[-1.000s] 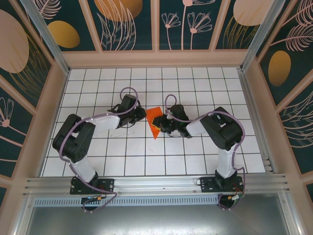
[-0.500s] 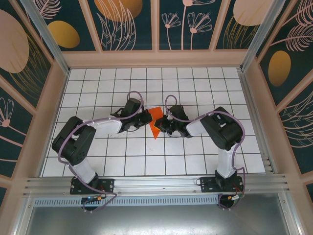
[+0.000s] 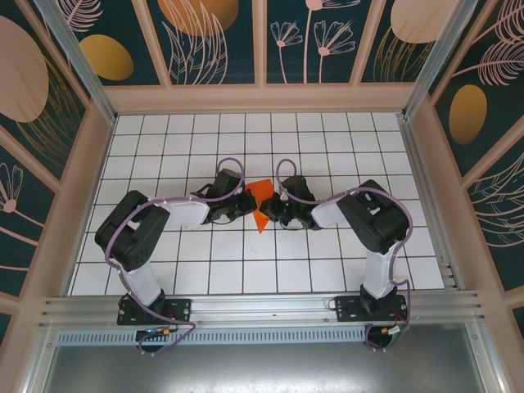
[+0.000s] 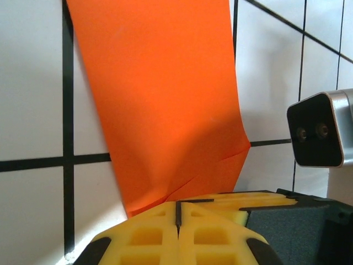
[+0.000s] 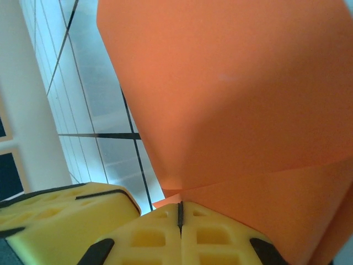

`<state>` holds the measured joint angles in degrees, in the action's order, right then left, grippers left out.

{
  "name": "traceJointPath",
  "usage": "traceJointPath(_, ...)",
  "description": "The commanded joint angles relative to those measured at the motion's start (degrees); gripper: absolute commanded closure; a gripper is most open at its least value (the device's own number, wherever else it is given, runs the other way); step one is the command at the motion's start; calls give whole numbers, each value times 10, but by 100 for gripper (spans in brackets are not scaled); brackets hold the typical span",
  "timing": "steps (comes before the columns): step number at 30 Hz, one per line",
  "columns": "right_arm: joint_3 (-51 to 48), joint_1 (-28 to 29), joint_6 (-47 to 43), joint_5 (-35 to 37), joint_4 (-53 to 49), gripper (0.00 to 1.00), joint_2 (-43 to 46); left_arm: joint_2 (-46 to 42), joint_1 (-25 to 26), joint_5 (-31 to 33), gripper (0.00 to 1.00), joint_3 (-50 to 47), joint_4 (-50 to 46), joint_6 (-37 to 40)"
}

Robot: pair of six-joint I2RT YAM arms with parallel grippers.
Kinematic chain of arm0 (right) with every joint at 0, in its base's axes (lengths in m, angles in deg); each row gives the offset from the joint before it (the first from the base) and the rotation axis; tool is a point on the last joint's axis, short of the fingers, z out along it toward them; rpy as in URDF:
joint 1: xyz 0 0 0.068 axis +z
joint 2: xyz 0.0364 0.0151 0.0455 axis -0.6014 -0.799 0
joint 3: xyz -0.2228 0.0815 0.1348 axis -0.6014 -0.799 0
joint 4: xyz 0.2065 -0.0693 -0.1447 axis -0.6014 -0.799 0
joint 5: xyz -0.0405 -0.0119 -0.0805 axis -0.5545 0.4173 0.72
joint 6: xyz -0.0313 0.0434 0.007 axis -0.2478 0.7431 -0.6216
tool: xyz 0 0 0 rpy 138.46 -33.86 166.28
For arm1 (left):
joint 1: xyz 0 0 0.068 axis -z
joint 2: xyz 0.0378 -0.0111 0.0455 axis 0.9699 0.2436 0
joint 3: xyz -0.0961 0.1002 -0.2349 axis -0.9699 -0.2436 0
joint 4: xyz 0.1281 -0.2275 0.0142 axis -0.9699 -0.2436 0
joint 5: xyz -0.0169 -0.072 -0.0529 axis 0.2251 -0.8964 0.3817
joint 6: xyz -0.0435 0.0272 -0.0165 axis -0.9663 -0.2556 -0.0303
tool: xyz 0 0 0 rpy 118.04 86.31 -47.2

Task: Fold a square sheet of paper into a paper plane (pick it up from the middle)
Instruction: Third fold the triangle at the center of the table.

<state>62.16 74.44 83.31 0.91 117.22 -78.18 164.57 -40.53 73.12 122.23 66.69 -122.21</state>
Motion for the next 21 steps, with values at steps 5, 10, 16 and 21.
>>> traceJointPath(5, -31, 27, 44, 47, -73, 100, 18, -27, 14, -2, 100, -37, 9, -19)
traceJointPath(10, -31, 28, 47, 47, -69, 100, 15, -24, 15, -5, 100, -43, 16, -21)
traceJointPath(16, -29, 28, 45, 45, -69, 100, 14, -7, 16, -3, 100, -28, 17, -19)
traceJointPath(21, -30, 28, 46, 42, -67, 100, 13, 4, 16, 11, 100, -19, 4, -15)
